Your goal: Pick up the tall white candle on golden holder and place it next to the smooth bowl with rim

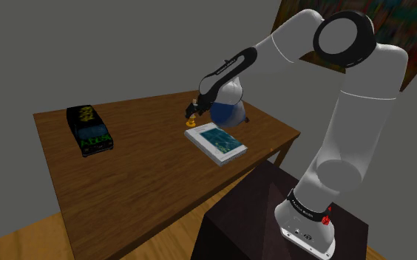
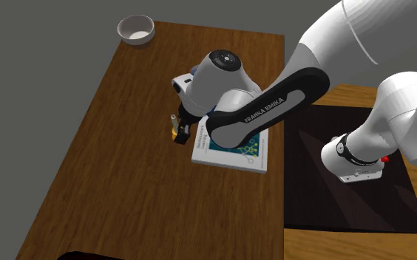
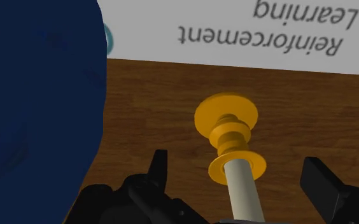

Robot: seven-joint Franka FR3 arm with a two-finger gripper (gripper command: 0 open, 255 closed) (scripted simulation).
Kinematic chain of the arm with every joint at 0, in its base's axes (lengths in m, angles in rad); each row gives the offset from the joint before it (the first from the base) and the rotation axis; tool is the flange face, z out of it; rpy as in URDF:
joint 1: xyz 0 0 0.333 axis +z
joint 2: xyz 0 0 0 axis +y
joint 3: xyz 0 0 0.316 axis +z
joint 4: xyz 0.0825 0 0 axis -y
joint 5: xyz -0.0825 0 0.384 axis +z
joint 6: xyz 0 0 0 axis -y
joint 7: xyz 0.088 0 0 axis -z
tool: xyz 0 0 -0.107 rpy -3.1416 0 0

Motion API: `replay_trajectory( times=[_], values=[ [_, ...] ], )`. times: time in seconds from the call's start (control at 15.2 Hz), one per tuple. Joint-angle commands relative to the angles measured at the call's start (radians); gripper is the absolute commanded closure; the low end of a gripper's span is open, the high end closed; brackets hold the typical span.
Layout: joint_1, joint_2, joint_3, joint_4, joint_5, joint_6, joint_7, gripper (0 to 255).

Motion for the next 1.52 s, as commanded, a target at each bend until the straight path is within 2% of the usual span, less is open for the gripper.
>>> replay_trajectory(
  times=[0.0, 0.59, 1.45],
  values=[
    [0.001, 0.000, -0.001, -0.001, -0.001, -0.002, 0.002, 255],
    [0.001, 0.001, 0.000, 0.000, 0.000, -0.002, 0.002, 255],
    [0.039, -0.135, -0.064, 0.021, -0.149, -0.155, 0.132, 255]
  ],
)
